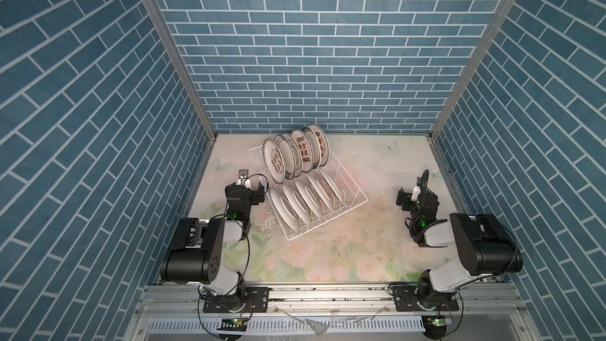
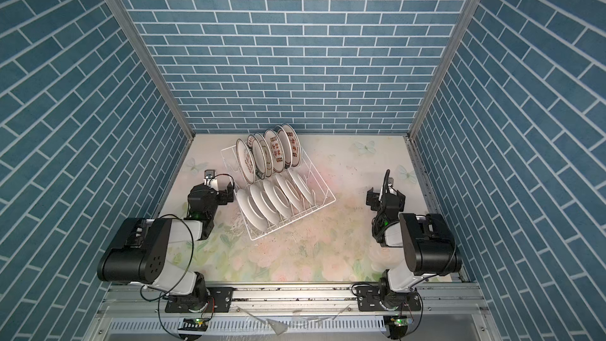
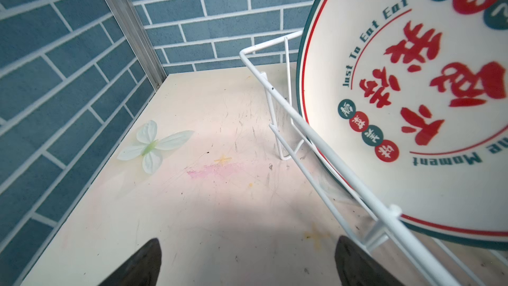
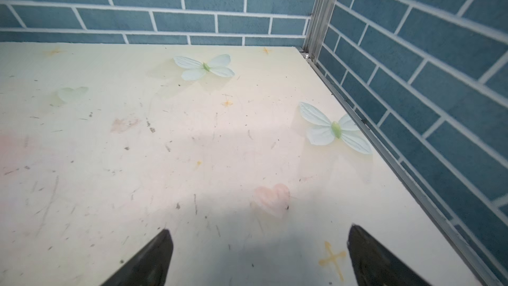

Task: Unload the plates from the dish rack
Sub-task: 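Raise the right arm and swing the right gripper toward the dish rack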

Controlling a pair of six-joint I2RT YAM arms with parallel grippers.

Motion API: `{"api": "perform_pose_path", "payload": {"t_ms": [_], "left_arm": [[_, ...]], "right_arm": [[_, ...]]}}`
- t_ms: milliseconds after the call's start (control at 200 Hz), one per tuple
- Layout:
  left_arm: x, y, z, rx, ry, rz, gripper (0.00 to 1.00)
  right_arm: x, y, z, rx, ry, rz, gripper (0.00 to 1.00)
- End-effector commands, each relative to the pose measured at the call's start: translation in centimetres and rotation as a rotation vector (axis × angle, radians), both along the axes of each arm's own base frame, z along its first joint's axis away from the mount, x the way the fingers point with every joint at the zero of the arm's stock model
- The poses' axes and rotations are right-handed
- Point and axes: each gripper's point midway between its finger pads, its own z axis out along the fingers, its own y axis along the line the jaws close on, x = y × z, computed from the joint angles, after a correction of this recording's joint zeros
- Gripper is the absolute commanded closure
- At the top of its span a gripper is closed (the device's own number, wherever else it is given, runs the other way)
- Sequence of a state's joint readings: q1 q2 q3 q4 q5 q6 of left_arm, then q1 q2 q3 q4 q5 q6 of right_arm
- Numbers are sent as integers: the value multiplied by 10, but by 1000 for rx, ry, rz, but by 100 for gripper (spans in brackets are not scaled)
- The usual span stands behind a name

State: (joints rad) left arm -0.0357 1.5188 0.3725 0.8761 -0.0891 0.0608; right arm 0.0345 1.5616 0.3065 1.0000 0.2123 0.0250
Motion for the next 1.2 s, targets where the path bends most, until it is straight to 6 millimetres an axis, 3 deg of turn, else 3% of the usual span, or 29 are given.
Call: {"api": "perform_pose_path", "payload": {"t_ms": [0,180,1090,1195], "left_arm": [[3,-2,-1,4,11,-17,1],[3,-2,-1,4,12,-16,1],[3,-2,-2,5,12,-16,1],[3,-2,5,8,16,-16,1]], "right_arm": [[12,-4,9,81,1,47,1],[16,7,7,86,25,115,1],[16,6,7,82,27,108,1],[16,0,18,81,26,73,1]]}}
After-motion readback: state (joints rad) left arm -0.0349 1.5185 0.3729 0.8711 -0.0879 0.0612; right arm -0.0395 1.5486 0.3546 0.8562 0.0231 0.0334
